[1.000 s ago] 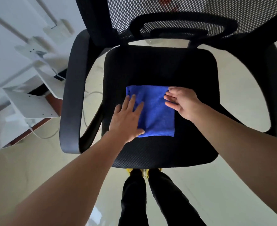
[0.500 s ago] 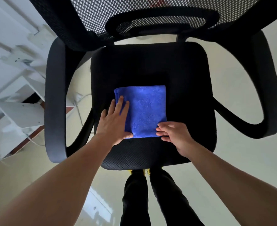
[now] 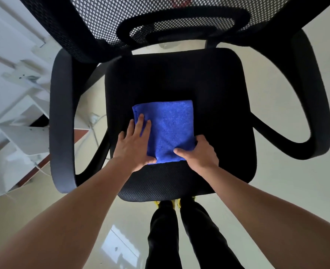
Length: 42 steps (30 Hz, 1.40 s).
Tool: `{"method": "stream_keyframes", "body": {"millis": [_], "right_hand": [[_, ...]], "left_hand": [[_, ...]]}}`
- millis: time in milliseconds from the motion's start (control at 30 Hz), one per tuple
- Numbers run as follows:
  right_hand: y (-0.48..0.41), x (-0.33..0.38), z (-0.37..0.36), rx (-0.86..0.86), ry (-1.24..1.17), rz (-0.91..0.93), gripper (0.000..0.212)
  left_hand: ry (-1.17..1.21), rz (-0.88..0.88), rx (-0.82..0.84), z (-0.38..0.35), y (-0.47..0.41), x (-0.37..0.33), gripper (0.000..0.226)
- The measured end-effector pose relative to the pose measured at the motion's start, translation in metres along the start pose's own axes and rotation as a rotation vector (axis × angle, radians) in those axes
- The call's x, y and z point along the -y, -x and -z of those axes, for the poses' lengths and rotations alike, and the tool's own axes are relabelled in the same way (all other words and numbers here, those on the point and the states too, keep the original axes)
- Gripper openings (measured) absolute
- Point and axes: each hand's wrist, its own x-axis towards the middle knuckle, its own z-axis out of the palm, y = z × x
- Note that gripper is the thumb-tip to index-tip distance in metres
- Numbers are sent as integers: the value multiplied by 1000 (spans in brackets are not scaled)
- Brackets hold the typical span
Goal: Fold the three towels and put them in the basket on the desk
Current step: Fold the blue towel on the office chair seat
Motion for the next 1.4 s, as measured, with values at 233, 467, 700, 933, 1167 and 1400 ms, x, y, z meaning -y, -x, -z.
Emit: {"method": "stream_keyframes", "body": {"millis": [233, 467, 700, 933, 1167, 1400], "right_hand": [[-30, -19, 68, 76, -376, -53, 30], [-33, -49, 69, 120, -934, -252, 45], [-36, -50, 52, 152, -1066, -158, 53], [-29, -67, 51, -234, -30, 584, 27], [-33, -74, 51, -372, 439, 857, 31], [-26, -101, 52, -397, 568, 995, 38]], "left_hand": [[112, -193, -341, 31, 2, -28, 32], [823, 99, -35, 48, -59, -65, 25], [1136, 366, 158, 69, -75, -66, 38], [1274, 614, 374, 90, -95, -73, 96], [1233, 485, 111, 76, -74, -78, 28], [1325, 460, -70, 22, -18, -55, 39]]}}
